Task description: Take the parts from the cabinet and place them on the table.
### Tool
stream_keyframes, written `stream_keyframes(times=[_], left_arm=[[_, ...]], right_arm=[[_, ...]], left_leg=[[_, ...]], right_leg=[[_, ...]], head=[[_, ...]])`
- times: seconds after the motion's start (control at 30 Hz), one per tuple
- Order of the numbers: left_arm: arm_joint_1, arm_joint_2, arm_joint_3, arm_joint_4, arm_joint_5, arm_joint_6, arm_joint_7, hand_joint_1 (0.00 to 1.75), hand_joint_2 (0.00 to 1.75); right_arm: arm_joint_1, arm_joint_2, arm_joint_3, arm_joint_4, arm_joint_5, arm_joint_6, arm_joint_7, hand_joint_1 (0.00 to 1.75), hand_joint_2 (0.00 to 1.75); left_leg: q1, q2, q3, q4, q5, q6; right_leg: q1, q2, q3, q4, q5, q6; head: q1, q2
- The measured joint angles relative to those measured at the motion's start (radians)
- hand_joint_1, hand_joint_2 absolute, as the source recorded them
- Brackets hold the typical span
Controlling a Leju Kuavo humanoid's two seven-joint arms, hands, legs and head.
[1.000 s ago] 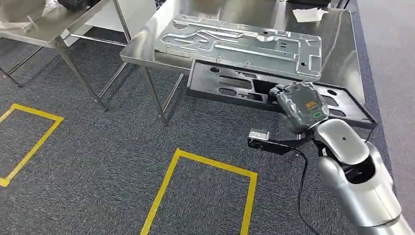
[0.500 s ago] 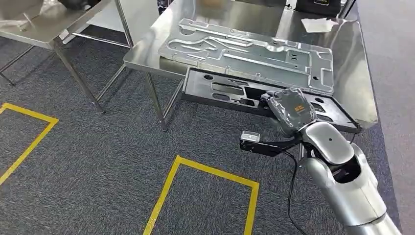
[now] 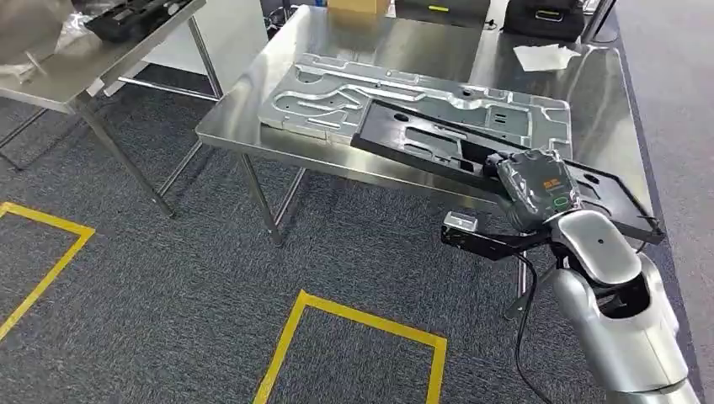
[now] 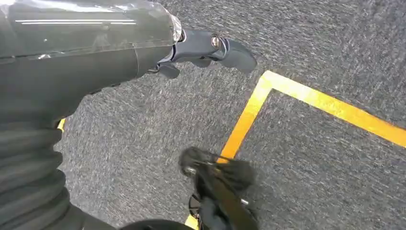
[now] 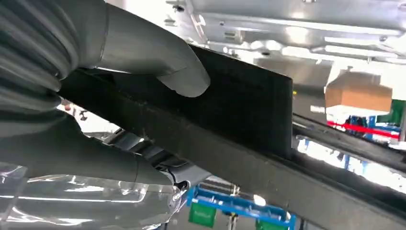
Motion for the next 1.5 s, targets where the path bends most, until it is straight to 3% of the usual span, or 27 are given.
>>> stream_keyframes(times=[0.07, 0.1, 0.17, 0.23, 0.33, 0.4, 0.47, 0.5, 0.57, 0.6, 0.63, 0.67, 0.7, 0.77, 0.83, 0.9, 0.93, 0.97, 1.03, 1.07, 1.1, 1.13, 1.17, 1.2, 1.33, 1.43, 1.5], left_arm=[[0.003, 0.001, 0.0, 0.0, -0.001, 0.0, -0.001, 0.0, 1.75], [0.003, 0.002, 0.0, 0.0, -0.002, 0.0, -0.002, 0.0, 1.75], [0.006, 0.002, 0.001, 0.0, -0.005, 0.001, -0.004, 0.0, 1.75], [0.004, 0.002, 0.001, 0.0, -0.007, 0.003, -0.005, 0.0, 1.75], [0.002, 0.003, 0.0, 0.001, -0.011, 0.007, -0.009, 0.0, 1.75], [-0.001, 0.005, 0.0, 0.001, -0.011, 0.01, -0.013, 0.0, 1.75], [-0.002, 0.007, 0.0, 0.003, -0.014, 0.013, -0.015, 0.0, 1.75], [-0.002, 0.007, 0.0, 0.005, -0.015, 0.015, -0.018, 0.0, 1.75], [-0.002, 0.01, 0.0, 0.012, -0.019, 0.022, -0.022, 0.0, 1.75], [-0.002, 0.011, 0.0, 0.015, -0.02, 0.024, -0.024, 0.0, 1.75], [-0.002, 0.013, 0.0, 0.019, -0.021, 0.027, -0.024, 0.0, 1.75], [0.0, 0.014, 0.001, 0.024, -0.021, 0.027, -0.024, 0.0, 1.75], [-0.002, 0.017, 0.001, 0.035, -0.023, 0.03, -0.024, 0.0, 1.75], [-0.005, 0.026, 0.0, 0.049, -0.023, 0.034, -0.025, 0.0, 1.75], [-0.016, 0.032, 0.0, 0.056, -0.025, 0.038, -0.027, 0.0, 1.75], [-0.022, 0.036, 0.0, 0.065, -0.026, 0.041, -0.029, 0.0, 1.75], [-0.022, 0.037, 0.0, 0.069, -0.026, 0.042, -0.029, 0.0, 1.75], [-0.019, 0.039, 0.0, 0.071, -0.026, 0.042, -0.029, 0.0, 1.75], [-0.015, 0.042, 0.0, 0.077, -0.026, 0.044, -0.029, 0.0, 1.75], [-0.014, 0.044, 0.0, 0.079, -0.026, 0.045, -0.03, 0.0, 1.75], [-0.014, 0.045, 0.0, 0.081, -0.026, 0.048, -0.031, 0.0, 1.75], [-0.012, 0.046, 0.0, 0.082, -0.026, 0.049, -0.033, 0.0, 1.75], [-0.009, 0.047, 0.001, 0.085, -0.026, 0.052, -0.033, 0.0, 1.75], [-0.008, 0.05, 0.003, 0.087, -0.025, 0.054, -0.035, 0.0, 1.75], [-0.018, 0.052, 0.001, 0.097, -0.025, 0.059, -0.046, 0.0, 1.75], [-0.026, 0.059, 0.0, 0.11, -0.025, 0.066, -0.054, 0.0, 1.75], [-0.026, 0.062, 0.0, 0.121, -0.025, 0.073, -0.057, 0.0, 1.75]], right_arm=[[0.012, -0.009, -0.011, -0.001, -0.005, -0.001, -0.003, 1.75, 1.75], [0.013, -0.013, -0.018, -0.001, -0.008, -0.002, -0.003, 1.75, 1.75], [0.016, -0.02, -0.029, 0.0, -0.011, -0.007, -0.003, 1.75, 1.75], [0.027, -0.028, -0.038, -0.005, -0.013, -0.01, -0.003, 1.75, 1.75], [0.038, -0.042, -0.055, -0.016, -0.015, -0.017, -0.006, 1.75, 1.75], [0.044, -0.05, -0.067, -0.017, -0.018, -0.021, -0.006, 1.75, 1.75], [0.052, -0.056, -0.077, -0.016, -0.027, -0.021, -0.005, 1.75, 1.75], [0.058, -0.057, -0.08, -0.016, -0.037, -0.021, -0.005, 1.75, 1.75], [0.068, -0.057, -0.094, -0.014, -0.094, -0.011, 0.0, 1.75, 1.75], [0.073, -0.056, -0.103, -0.013, -0.157, 0.0, 0.006, 1.75, 1.75], [0.081, -0.055, -0.114, -0.012, -0.221, 0.009, 0.013, 1.75, 1.75], [0.091, -0.052, -0.124, -0.011, -0.299, 0.02, 0.024, 1.75, 1.75], [0.101, -0.046, -0.136, -0.01, -0.359, 0.026, 0.037, 1.75, 1.75], [0.121, -0.034, -0.152, -0.012, -0.499, 0.031, 0.074, 1.75, 1.75], [0.118, -0.03, -0.165, -0.017, -0.552, 0.014, 0.086, 1.75, 1.75], [0.112, -0.027, -0.168, -0.018, -0.566, 0.004, 0.086, 1.75, 1.75], [0.113, -0.025, -0.167, -0.018, -0.569, 0.006, 0.085, 1.75, 1.75], [0.113, -0.024, -0.166, -0.017, -0.57, 0.007, 0.085, 1.75, 1.75], [0.112, -0.023, -0.166, -0.013, -0.57, 0.01, 0.086, 1.75, 1.75], [0.11, -0.023, -0.166, -0.011, -0.566, 0.009, 0.087, 1.75, 1.75], [0.107, -0.023, -0.164, -0.009, -0.563, 0.009, 0.086, 1.75, 1.75], [0.103, -0.022, -0.162, -0.007, -0.561, 0.009, 0.086, 1.75, 1.75], [0.099, -0.021, -0.159, -0.004, -0.559, 0.009, 0.085, 1.75, 1.75], [0.092, -0.02, -0.152, 0.001, -0.555, 0.009, 0.085, 1.75, 1.75], [0.07, -0.019, -0.138, 0.006, -0.544, 0.013, 0.088, 1.75, 1.75], [0.046, -0.018, -0.13, 0.012, -0.53, 0.024, 0.088, 1.75, 1.75], [0.035, -0.016, -0.121, 0.018, -0.505, 0.026, 0.087, 1.75, 1.75]], left_leg=[[0.003, 0.001, -0.015, -0.072, 0.009, -0.001], [0.003, 0.001, -0.005, -0.145, 0.067, 0.003], [0.001, 0.006, 0.001, -0.283, 0.263, 0.01], [-0.006, 0.005, 0.018, -0.281, 0.251, 0.025], [-0.001, -0.002, 0.069, -0.311, 0.238, 0.053], [-0.004, -0.002, 0.099, -0.319, 0.219, 0.064], [-0.007, -0.005, 0.131, -0.323, 0.193, 0.067], [-0.009, -0.007, 0.15, -0.324, 0.179, 0.068], [-0.013, -0.011, 0.191, -0.324, 0.147, 0.068], [-0.016, -0.012, 0.213, -0.325, 0.13, 0.067], [-0.019, -0.012, 0.231, -0.325, 0.115, 0.067], [-0.019, -0.012, 0.242, -0.327, 0.096, 0.068], [-0.022, -0.016, 0.266, -0.322, 0.077, 0.061], [-0.02, -0.016, 0.301, -0.324, 0.066, 0.049], [-0.023, -0.014, 0.257, -0.241, 0.11, 0.031], [-0.019, -0.007, 0.159, -0.08, 0.16, 0.024], [-0.014, -0.006, 0.107, -0.027, 0.135, 0.018], [-0.01, -0.005, 0.066, -0.002, 0.081, 0.012], [-0.002, -0.002, 0.007, -0.011, -0.036, 0.001], [0.003, 0.0, -0.012, -0.048, -0.062, -0.004], [0.007, 0.001, -0.02, -0.097, -0.04, -0.008], [0.009, 0.002, -0.022, -0.159, 0.042, -0.007], [0.01, 0.004, -0.025, -0.229, 0.194, -0.002], [0.009, 0.007, -0.043, -0.292, 0.306, -0.001], [0.004, 0.002, -0.027, -0.267, 0.295, 0.024], [0.006, -0.007, -0.018, -0.278, 0.295, 0.019], [0.006, -0.014, -0.018, -0.278, 0.288, 0.022]], right_leg=[[-0.002, 0.004, 0.033, 0.0, -0.026, 0.005], [-0.004, 0.004, 0.051, 0.0, -0.04, 0.009], [-0.003, 0.005, 0.073, 0.001, -0.066, 0.018], [0.0, 0.01, 0.091, -0.019, -0.088, 0.035], [-0.005, 0.006, 0.089, 0.046, -0.047, 0.056], [-0.007, 0.002, 0.003, 0.18, -0.037, 0.057], [-0.006, 0.002, -0.101, 0.282, -0.114, 0.062], [-0.005, 0.002, -0.135, 0.292, -0.161, 0.061], [-0.003, 0.001, -0.164, 0.235, -0.183, 0.055], [0.003, 0.001, -0.164, 0.173, -0.143, 0.045], [0.006, 0.0, -0.161, 0.114, -0.073, 0.036], [0.014, -0.004, -0.16, 0.036, 0.084, 0.021], [0.023, -0.001, -0.157, 0.028, 0.133, 0.016], [0.027, 0.002, -0.13, 0.027, 0.103, 0.01], [0.012, 0.003, -0.095, 0.015, 0.085, 0.002], [0.01, 0.0, -0.059, 0.002, 0.058, -0.008], [0.008, 0.001, -0.041, 0.001, 0.044, -0.008], [0.006, 0.002, -0.025, 0.0, 0.028, -0.006], [-0.001, 0.006, 0.015, 0.001, -0.001, 0.0], [-0.004, 0.01, 0.039, 0.003, -0.02, 0.006], [-0.008, 0.009, 0.06, 0.003, -0.036, 0.012], [-0.01, 0.007, 0.081, 0.003, -0.053, 0.015], [-0.01, 0.008, 0.088, 0.0, -0.07, 0.021], [-0.008, 0.011, 0.104, 0.02, -0.086, 0.028], [-0.008, 0.013, 0.131, -0.019, -0.12, 0.06], [-0.01, 0.009, 0.145, -0.033, -0.104, 0.049], [-0.01, 0.009, 0.151, -0.043, -0.105, 0.05]], head=[[0.0, 0.0], [0.0, 0.0], [0.0, 0.0], [0.0, 0.0], [0.0, 0.0], [0.0, 0.0], [0.0, 0.0], [0.0, 0.0], [0.0, 0.0], [0.0, 0.0], [0.0, 0.0], [0.0, 0.0], [-0.001, 0.0], [0.002, 0.0], [0.001, 0.0], [0.0, 0.0], [0.001, 0.0], [0.001, 0.0], [0.001, 0.0], [0.001, 0.0], [0.001, 0.0], [0.001, 0.0], [0.001, 0.0], [0.001, 0.0], [0.002, 0.0], [0.002, 0.0], [0.002, 0.0]])
